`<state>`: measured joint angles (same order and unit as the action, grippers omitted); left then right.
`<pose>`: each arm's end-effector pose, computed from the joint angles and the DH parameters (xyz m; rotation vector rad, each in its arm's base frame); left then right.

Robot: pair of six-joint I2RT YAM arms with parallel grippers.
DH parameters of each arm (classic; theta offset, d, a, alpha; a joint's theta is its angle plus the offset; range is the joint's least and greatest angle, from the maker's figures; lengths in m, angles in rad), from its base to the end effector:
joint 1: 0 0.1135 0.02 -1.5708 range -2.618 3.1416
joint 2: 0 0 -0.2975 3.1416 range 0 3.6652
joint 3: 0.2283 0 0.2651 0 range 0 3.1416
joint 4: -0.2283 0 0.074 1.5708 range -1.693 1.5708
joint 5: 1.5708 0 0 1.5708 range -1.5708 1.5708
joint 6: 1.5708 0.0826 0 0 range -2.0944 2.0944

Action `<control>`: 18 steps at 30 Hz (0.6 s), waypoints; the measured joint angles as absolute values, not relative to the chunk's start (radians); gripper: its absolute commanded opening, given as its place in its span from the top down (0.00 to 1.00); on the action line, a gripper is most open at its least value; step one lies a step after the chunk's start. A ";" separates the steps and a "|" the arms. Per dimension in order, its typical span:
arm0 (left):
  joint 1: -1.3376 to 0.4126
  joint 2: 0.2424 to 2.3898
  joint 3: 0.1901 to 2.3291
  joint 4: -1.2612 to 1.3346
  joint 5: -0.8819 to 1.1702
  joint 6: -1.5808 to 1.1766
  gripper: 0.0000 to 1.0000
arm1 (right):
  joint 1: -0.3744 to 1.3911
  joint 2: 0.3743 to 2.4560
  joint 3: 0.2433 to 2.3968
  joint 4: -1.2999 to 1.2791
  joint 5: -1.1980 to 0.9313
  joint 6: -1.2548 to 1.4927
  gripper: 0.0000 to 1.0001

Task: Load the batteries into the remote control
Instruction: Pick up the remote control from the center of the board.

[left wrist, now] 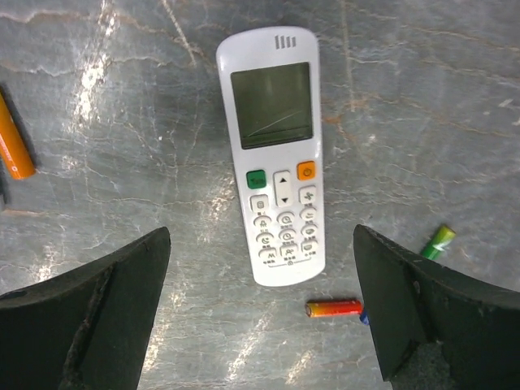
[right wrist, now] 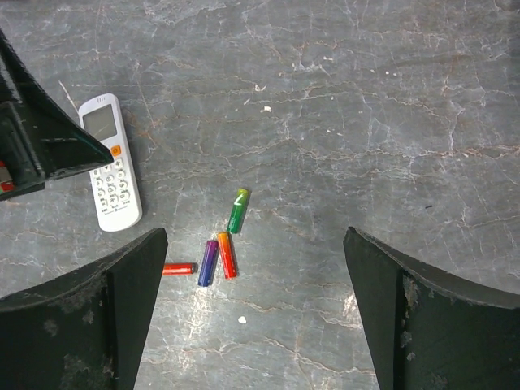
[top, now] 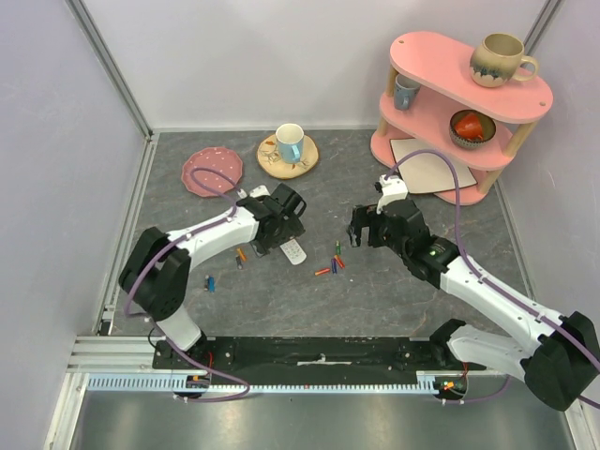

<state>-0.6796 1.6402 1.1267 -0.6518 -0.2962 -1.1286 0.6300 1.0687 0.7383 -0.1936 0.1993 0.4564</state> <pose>0.2916 -0.2046 0.1951 -0.6707 2.5712 -0.1841 0.2316 0.1486 0.2697 -0.0617 2.1143 0.4491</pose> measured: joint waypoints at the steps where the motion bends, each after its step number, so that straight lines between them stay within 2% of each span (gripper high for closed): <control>1: -0.685 1.665 1.137 -0.669 -0.299 -1.148 0.01 | 0.630 1.067 0.736 -0.196 0.199 0.456 0.02; 11: -0.693 1.804 1.262 -0.781 -0.338 -1.251 0.03 | 0.630 1.061 0.731 -0.204 0.196 0.456 0.02; 18: -0.692 1.877 1.319 -0.797 -0.342 -1.260 0.12 | 0.630 1.058 0.726 -0.205 0.196 0.458 0.02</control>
